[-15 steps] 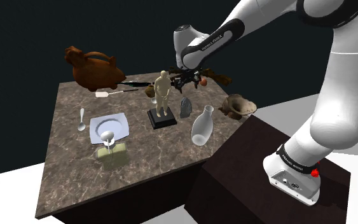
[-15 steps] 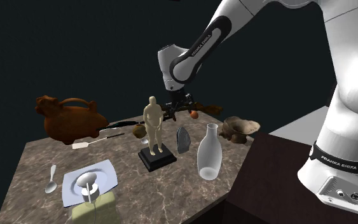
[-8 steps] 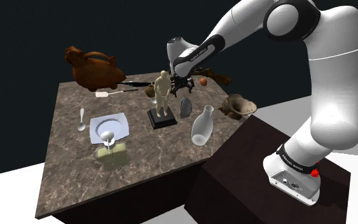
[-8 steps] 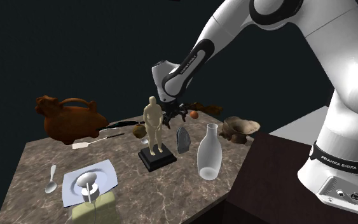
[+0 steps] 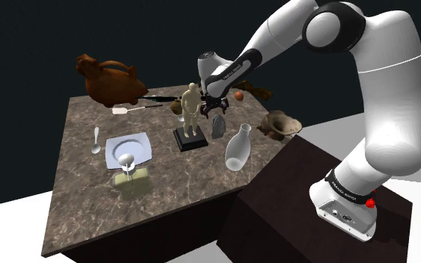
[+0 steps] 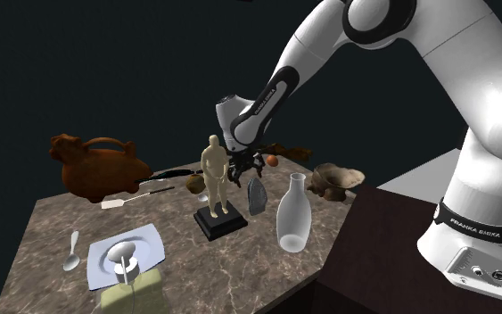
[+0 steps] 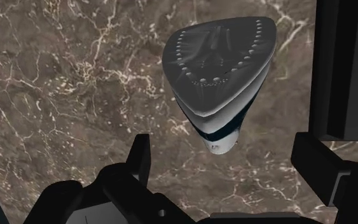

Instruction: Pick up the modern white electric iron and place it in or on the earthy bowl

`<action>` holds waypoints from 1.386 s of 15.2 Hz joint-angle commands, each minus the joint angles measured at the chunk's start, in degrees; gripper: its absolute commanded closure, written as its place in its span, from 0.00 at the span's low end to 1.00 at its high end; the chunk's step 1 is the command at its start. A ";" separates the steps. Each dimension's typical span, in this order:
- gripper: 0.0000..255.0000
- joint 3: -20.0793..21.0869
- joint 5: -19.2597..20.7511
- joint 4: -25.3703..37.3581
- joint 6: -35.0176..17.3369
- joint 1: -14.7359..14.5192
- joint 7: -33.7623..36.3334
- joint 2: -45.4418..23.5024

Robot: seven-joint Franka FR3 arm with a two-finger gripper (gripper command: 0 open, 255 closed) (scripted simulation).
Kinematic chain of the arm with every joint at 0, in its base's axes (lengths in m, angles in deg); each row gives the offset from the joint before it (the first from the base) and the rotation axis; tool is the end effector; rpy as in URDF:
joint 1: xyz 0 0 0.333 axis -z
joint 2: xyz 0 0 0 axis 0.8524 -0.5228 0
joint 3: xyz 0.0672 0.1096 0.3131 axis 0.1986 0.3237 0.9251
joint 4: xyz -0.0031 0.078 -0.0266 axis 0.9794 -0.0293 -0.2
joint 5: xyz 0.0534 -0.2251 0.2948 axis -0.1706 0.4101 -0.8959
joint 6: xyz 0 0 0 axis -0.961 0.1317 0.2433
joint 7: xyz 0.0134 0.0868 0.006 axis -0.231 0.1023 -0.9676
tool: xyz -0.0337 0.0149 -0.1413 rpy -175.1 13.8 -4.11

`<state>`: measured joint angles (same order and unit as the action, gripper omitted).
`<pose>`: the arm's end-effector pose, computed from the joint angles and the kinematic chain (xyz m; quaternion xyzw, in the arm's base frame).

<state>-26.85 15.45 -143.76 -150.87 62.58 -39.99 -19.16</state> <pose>0.6406 -0.0116 0.1379 0.9571 -0.2600 -0.0328 0.1240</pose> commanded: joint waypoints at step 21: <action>1.00 0.58 -0.77 -0.90 2.53 0.34 -0.92 3.53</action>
<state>-26.37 14.81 -144.42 -148.75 62.86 -40.76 -16.28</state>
